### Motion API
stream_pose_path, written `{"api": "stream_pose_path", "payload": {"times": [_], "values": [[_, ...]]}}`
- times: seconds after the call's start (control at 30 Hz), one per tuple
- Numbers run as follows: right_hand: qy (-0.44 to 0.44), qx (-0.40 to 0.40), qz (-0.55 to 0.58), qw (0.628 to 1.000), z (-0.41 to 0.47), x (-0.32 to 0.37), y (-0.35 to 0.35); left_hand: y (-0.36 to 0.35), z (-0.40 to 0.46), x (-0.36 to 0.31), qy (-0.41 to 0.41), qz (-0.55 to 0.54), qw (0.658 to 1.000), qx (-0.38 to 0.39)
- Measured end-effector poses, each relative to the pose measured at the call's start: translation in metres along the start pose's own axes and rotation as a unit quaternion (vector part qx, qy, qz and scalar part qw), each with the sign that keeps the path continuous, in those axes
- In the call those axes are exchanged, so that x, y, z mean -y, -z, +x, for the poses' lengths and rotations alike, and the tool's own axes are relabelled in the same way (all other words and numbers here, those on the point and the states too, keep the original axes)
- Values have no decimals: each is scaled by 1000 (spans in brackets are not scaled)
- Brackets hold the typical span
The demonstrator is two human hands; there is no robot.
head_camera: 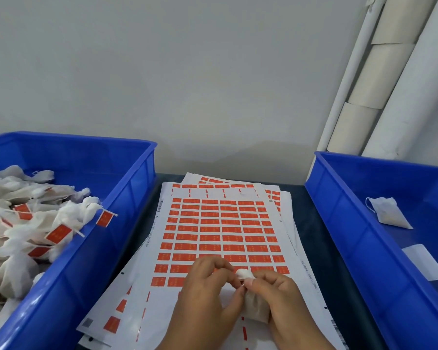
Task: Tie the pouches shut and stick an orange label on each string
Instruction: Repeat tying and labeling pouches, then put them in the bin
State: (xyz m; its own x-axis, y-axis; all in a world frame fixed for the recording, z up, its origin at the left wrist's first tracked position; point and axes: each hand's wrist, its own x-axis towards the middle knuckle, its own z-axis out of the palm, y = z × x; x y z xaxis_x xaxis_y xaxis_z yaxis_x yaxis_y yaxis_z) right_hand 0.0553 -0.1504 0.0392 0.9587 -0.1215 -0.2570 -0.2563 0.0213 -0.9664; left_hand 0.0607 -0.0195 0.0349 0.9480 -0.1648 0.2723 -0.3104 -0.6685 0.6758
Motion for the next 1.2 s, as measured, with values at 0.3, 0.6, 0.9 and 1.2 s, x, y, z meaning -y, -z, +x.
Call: {"api": "stream_pose_path", "payload": {"times": [0.3,0.6,0.9,1.2], "values": [[7,19,-49,999,2,3,0,14,10,7,54,15,998,-37],[7,147,-110,983,-7,14,2,26,15,17,132,-19,980,-149],[16,220,4,975,-13,11,5,23,10,12,61,-46,992,-102],[27,143,-13,989,-13,6,-4,23,11,22,120,-27,987,-101]]}}
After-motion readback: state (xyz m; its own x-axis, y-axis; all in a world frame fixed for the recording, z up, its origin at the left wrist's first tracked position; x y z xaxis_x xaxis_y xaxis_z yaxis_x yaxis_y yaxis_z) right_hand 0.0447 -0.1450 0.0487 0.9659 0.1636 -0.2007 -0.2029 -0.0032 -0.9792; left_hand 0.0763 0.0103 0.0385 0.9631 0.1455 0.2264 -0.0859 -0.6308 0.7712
